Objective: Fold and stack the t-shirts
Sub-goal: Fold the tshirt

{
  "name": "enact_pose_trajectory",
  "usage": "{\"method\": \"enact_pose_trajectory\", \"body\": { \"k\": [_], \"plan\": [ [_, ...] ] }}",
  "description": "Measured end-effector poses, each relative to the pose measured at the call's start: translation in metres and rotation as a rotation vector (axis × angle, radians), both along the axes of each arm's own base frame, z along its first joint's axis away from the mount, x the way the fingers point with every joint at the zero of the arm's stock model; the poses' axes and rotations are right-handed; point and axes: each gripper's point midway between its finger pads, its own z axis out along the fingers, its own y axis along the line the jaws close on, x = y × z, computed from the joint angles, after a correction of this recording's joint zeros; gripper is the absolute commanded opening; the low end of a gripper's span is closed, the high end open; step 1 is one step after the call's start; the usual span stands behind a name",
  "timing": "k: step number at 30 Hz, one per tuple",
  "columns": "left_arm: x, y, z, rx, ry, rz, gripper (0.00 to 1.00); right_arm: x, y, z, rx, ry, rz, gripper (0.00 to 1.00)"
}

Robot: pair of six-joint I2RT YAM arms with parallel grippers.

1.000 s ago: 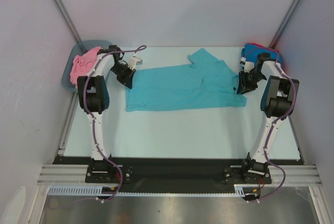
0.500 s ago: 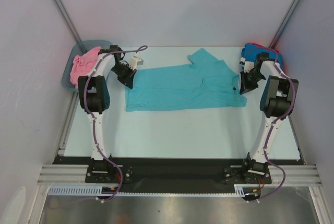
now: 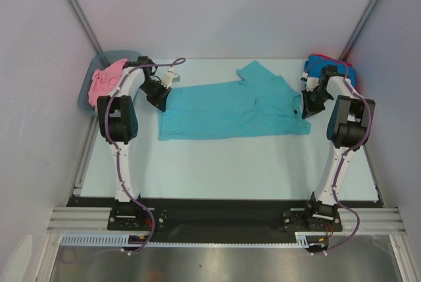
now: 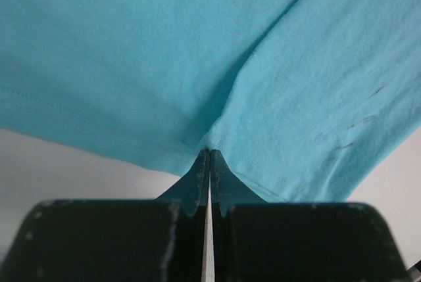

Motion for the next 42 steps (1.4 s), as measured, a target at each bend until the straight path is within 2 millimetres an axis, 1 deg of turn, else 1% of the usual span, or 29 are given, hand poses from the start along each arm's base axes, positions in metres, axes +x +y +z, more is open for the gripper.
{"method": "enact_pose_trajectory", "body": {
  "k": [6, 16, 28, 42],
  "plan": [
    [0.001, 0.003, 0.006, 0.014, -0.016, 0.002, 0.00, 0.000, 0.001, 0.000, -0.019, 0.001, 0.005, 0.00],
    [0.003, 0.009, 0.005, 0.050, -0.020, 0.008, 0.00, 0.000, 0.001, 0.000, -0.038, 0.005, 0.010, 0.00],
    [0.017, 0.020, 0.018, 0.101, -0.073, 0.024, 0.00, 0.000, 0.001, 0.000, -0.065, 0.005, 0.021, 0.00],
    [0.006, 0.027, 0.017, 0.134, -0.034, 0.018, 0.00, 0.000, 0.002, 0.000, -0.079, 0.004, 0.027, 0.00]
  ]
}}
